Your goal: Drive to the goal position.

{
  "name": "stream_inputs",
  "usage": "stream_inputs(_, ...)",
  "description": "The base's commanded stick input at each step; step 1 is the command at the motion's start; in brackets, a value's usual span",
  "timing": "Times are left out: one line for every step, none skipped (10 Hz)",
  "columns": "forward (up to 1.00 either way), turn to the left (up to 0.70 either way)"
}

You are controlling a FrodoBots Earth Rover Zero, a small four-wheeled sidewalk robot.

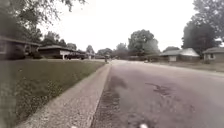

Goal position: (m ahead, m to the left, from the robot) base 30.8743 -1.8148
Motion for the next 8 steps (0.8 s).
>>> stream_inputs(0.70,0.00)
stream_inputs(0.70,0.00)
stream_inputs(0.70,0.00)
stream_inputs(0.70,-0.33)
stream_inputs(0.70,-0.35)
stream_inputs(0.70,-0.08)
stream_inputs(0.70,0.00)
stream_inputs(0.70,0.00)
